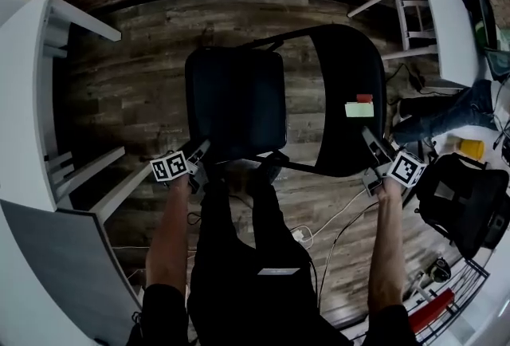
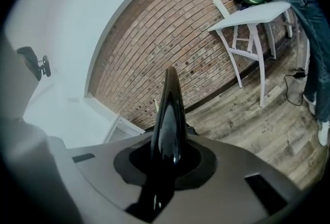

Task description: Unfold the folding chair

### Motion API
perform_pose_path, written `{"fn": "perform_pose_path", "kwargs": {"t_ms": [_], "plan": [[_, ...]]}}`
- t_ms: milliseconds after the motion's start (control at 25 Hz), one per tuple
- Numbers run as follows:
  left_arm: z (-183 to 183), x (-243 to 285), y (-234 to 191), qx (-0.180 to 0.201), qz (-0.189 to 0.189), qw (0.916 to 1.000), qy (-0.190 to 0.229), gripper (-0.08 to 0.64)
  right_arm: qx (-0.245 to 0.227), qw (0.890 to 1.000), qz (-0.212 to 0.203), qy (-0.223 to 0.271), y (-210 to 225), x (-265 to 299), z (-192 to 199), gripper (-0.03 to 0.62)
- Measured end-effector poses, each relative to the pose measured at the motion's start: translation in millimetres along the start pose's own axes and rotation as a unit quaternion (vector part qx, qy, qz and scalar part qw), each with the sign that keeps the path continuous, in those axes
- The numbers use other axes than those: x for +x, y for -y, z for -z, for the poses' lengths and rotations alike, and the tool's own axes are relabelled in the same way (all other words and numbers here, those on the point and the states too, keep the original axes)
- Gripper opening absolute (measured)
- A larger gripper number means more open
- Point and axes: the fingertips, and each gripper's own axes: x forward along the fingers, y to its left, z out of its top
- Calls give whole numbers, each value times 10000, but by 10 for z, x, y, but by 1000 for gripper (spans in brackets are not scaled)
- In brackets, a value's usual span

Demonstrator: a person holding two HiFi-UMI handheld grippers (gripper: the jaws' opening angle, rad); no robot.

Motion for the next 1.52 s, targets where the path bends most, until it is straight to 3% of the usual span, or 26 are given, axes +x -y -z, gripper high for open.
{"fn": "perform_pose_path", "kwargs": {"t_ms": [880,1280,1520], "plan": [[-64,-77,-727,-482,-174,9987,27,307,288,9985,-474,41,206,266,220,64],[-103,-152,-876,-388,-736,9965,-92,327,388,9970,-661,84,215,330,270,64],[-163,-308,-917,-487,-1194,9915,183,331,417,9969,-658,95,238,334,302,64]]}}
